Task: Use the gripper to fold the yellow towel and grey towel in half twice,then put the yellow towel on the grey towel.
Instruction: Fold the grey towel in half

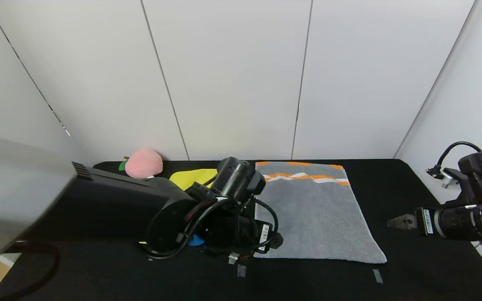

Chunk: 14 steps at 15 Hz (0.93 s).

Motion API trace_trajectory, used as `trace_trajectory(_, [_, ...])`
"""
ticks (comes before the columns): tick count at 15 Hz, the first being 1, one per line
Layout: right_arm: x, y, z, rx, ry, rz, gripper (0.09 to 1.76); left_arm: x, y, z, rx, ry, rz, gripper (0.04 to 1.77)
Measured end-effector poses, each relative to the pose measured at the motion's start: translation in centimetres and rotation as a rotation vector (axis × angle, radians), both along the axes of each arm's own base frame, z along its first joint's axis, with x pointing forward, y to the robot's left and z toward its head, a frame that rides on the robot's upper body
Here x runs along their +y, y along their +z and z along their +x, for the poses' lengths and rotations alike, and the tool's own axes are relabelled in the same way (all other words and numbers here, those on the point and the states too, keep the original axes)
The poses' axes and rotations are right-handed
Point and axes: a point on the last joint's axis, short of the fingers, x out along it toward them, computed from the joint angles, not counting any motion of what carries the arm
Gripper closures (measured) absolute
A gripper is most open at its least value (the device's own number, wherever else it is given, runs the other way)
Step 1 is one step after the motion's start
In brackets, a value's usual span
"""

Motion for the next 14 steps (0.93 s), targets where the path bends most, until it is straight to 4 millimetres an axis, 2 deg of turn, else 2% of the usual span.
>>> trace_trajectory(3, [0.1, -1.3, 0.7, 0.042, -0.005, 0.005, 0.14, -1.4, -1.8, 0.2, 0.041, -0.019, 0.014, 0.09])
trace_trajectory(6, [0.2, -2.2, 1.3, 0.058, -0.004, 0.006, 0.14, -1.8, -3.4, 0.9, 0.067, -0.015, 0.036, 0.09])
trace_trajectory(14, [1.5, -2.7, 1.7, 0.064, 0.018, 0.024, 0.14, -2.2, -6.1, 3.0, 0.071, 0.005, 0.029, 0.09])
